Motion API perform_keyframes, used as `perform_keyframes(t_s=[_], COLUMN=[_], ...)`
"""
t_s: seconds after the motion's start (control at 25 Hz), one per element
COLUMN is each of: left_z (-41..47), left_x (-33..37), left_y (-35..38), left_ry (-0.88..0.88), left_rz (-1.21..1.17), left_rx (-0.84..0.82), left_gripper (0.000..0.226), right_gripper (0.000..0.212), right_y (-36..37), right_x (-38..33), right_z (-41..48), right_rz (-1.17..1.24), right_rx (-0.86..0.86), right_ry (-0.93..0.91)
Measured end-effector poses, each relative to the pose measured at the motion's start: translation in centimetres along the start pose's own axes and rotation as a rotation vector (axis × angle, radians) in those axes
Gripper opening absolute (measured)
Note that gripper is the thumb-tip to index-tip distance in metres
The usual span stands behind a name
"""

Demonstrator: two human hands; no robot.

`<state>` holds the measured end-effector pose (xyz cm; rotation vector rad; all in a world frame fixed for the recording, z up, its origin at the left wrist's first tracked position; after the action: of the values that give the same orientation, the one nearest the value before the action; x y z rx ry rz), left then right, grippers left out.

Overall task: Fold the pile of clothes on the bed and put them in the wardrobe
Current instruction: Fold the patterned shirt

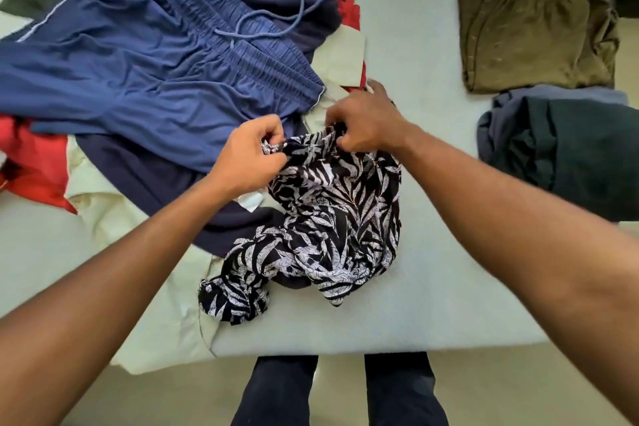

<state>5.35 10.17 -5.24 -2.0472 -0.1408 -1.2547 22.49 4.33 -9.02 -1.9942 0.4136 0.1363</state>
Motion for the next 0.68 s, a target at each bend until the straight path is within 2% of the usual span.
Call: perform_keyframes(t_s=[0.04,0.08,0.2,0.28,0.32,0.44,0.48,0.52,0.56,0.64,0.68], left_z=[0.2,0.5,1.1,1.2,1.0,-0.5,-0.9,-1.1,-1.5,-1.8,-2.1], left_x=[-0.3,-0.6,-0.1,1.3,2.5,6.1,6.7,6.9,6.7,6.0,5.1], left_y=[-0.7,-1.6,-4.7,-6.0,-6.2,-5.0,-4.3,-3.6,-2.9,-3.1,-3.4], left_ry=[-0.032,-0.075,-0.132,-0.133,-0.122,-0.034,-0.012,0.008,0.016,-0.004,-0.031], left_rz=[-0.013,-0.042,-0.110,-0.126,-0.113,-0.061,-0.057,-0.060,-0.069,-0.099,-0.105], left_rx=[0.043,0.086,0.176,0.143,0.099,-0.046,-0.072,-0.084,-0.071,0.008,0.049], left_gripper=[0.020,0.021,0.041,0.049,0.050,0.051,0.051,0.051,0.051,0.050,0.050], right_gripper=[0.020,0.014,0.017,0.024,0.032,0.087,0.099,0.101,0.090,0.042,0.024], right_y=[-0.5,-1.2,-2.4,-2.2,-2.2,-3.0,-3.5,-3.9,-3.2,-1.9,-1.5], right_x=[0.3,0.9,3.1,4.6,4.8,2.3,0.6,-1.4,-3.4,-5.5,-5.4], right_z=[0.3,0.2,-2.2,-4.3,-5.3,-5.9,-5.2,-4.2,-3.2,-2.0,-2.0], right_rz=[-0.052,-0.089,-0.115,0.005,0.089,0.209,0.202,0.185,0.148,0.004,-0.049], right_rx=[-0.043,-0.070,-0.141,-0.116,-0.061,0.195,0.267,0.268,0.192,-0.001,-0.029], right_ry=[-0.008,0.001,0.077,0.135,0.137,0.020,-0.024,-0.077,-0.145,-0.177,-0.164])
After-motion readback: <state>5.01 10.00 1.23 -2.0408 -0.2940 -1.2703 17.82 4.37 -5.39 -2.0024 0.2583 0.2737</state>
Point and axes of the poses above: each hand's wrist, its own z-axis towards the middle knuckle, its own y-axis out of the palm, x = y × z, the point moved 8 cm from there along z, towards the middle knuckle, and after that the axes turned 3 degrees about x, right-handed, at the moved point
